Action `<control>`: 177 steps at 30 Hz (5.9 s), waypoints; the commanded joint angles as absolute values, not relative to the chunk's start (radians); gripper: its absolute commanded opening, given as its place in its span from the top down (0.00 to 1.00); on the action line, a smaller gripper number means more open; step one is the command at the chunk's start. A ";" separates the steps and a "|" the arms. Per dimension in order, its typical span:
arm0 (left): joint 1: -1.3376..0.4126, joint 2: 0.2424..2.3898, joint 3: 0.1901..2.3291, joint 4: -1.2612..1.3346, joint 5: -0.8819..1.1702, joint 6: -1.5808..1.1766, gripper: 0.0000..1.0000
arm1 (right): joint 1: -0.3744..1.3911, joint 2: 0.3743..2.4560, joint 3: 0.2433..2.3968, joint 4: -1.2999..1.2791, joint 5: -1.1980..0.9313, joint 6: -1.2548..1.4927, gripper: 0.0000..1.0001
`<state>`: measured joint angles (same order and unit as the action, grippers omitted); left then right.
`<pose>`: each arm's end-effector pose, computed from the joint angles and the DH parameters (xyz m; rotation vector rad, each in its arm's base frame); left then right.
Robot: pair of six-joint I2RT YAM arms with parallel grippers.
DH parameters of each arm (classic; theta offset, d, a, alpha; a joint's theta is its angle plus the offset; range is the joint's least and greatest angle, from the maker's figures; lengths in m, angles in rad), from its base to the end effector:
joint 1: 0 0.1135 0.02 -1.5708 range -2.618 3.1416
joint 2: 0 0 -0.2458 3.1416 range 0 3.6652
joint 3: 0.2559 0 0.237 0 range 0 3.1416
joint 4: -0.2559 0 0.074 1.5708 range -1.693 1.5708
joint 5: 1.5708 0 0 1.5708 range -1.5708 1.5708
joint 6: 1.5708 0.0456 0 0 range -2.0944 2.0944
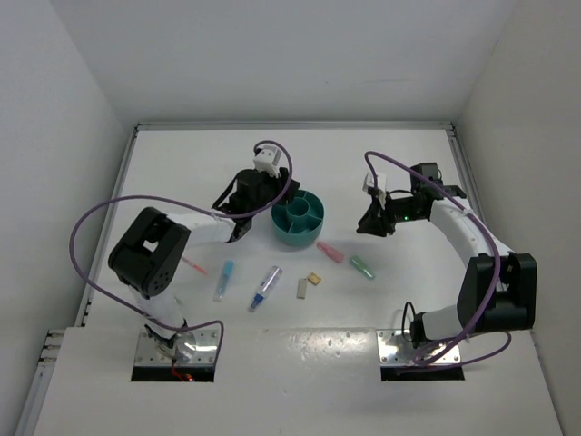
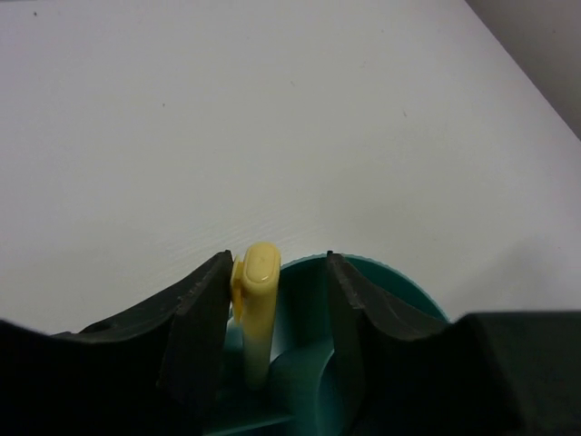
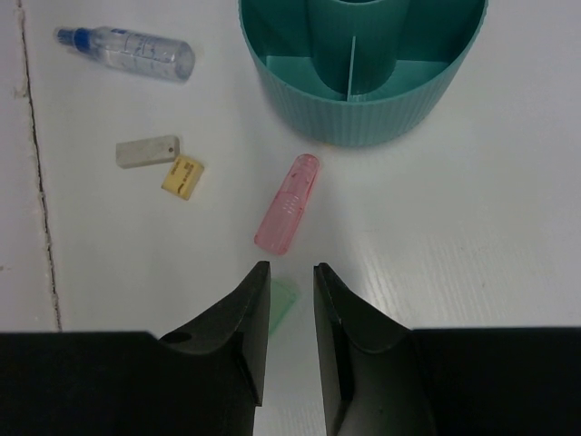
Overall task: Sort the stationery into containers
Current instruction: Place the pen in the storage box, then pick up the pen from the center of the board, then place the pen in the storage box.
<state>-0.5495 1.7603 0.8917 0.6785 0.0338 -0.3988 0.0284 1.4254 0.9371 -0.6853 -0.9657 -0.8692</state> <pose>0.3212 -0.1985 0.1960 0.1621 1.8096 -0.7124 0.2525 0.0447 0.2100 -1.1923 1.9278 0.8937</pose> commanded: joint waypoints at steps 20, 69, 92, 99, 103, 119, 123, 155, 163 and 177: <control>-0.647 1.161 0.735 -0.332 -0.460 -0.918 0.34 | 0.025 1.451 1.037 -0.753 -0.979 -0.842 0.77; -0.658 1.207 0.770 -0.387 -0.486 -0.856 1.00 | 0.025 1.453 1.040 -0.801 -0.997 -0.900 0.76; -0.528 1.586 1.014 0.718 0.009 -0.272 1.00 | 0.025 1.491 1.035 -0.802 -1.006 -0.913 1.00; -0.517 1.660 1.000 0.845 0.076 -0.255 1.00 | 0.025 1.514 1.035 -0.802 -0.997 -0.945 1.00; -0.508 1.701 0.979 0.926 0.116 -0.299 1.00 | 0.025 1.525 1.035 -0.813 -0.997 -0.945 1.00; -0.488 1.775 0.815 1.163 0.159 -0.397 1.00 | 0.025 1.534 1.035 -0.813 -0.988 -0.963 1.00; -0.488 1.798 0.793 1.215 0.160 -0.408 1.00 | 0.025 1.534 1.035 -0.813 -0.988 -0.963 1.00; -0.488 1.844 0.660 1.298 0.213 -0.456 0.89 | 0.025 1.543 1.035 -0.813 -0.988 -0.963 1.00; -0.488 1.799 0.669 1.239 0.204 -0.456 0.37 | 0.025 1.543 1.035 -0.813 -0.988 -0.963 1.00; -0.488 1.476 0.779 0.892 0.054 -0.454 1.00 | 0.015 1.523 1.035 -0.709 -1.024 -0.759 0.00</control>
<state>-0.4957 1.5757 0.6937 1.0157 0.1356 -0.4454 0.0231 1.5414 1.0325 -0.8013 -0.9543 -0.8818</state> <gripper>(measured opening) 0.385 0.965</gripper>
